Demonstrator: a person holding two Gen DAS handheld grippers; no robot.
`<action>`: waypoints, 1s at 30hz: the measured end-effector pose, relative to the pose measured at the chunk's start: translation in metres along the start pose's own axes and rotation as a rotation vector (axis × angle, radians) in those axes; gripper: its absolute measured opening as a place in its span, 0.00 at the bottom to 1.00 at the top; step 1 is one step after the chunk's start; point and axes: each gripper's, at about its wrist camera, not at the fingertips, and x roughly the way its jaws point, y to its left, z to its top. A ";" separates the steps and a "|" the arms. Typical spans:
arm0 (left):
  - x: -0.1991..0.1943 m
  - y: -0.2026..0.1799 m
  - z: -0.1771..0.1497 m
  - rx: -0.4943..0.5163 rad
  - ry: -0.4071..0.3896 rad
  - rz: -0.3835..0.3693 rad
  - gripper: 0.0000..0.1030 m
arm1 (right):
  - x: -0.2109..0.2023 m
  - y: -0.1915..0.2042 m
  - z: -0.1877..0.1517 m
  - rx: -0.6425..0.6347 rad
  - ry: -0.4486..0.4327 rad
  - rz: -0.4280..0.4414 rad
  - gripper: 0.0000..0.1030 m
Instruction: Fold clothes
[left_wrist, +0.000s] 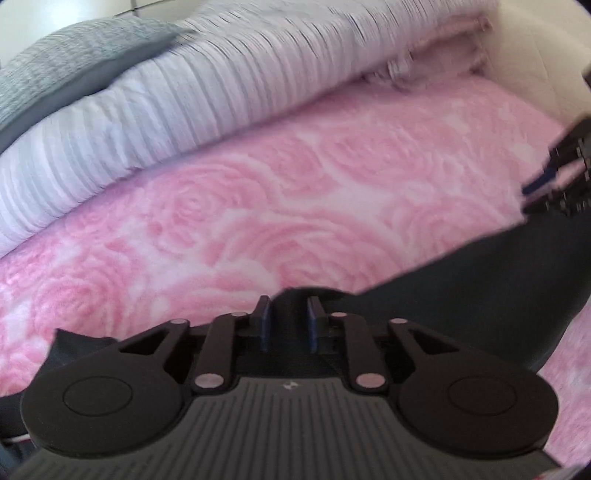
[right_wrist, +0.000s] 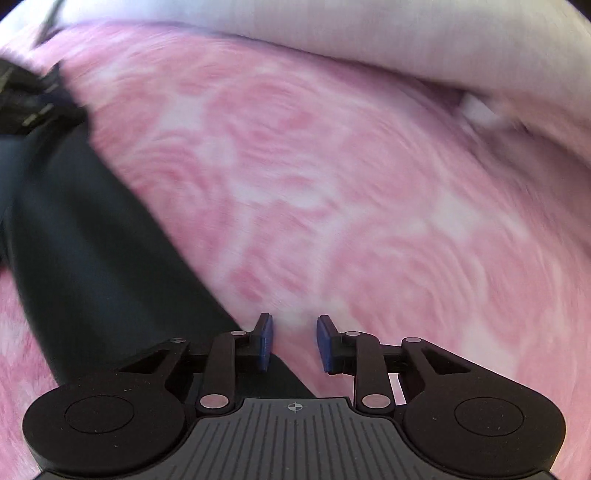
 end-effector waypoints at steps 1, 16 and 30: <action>-0.009 0.004 0.000 -0.032 -0.030 0.005 0.21 | -0.005 0.001 -0.002 0.001 0.000 0.003 0.26; -0.011 -0.041 -0.019 0.034 0.021 0.262 0.25 | -0.048 0.013 -0.068 0.167 -0.001 -0.095 0.56; -0.069 -0.175 -0.082 -0.044 0.156 0.034 0.26 | -0.091 0.011 -0.138 0.456 0.036 -0.072 0.57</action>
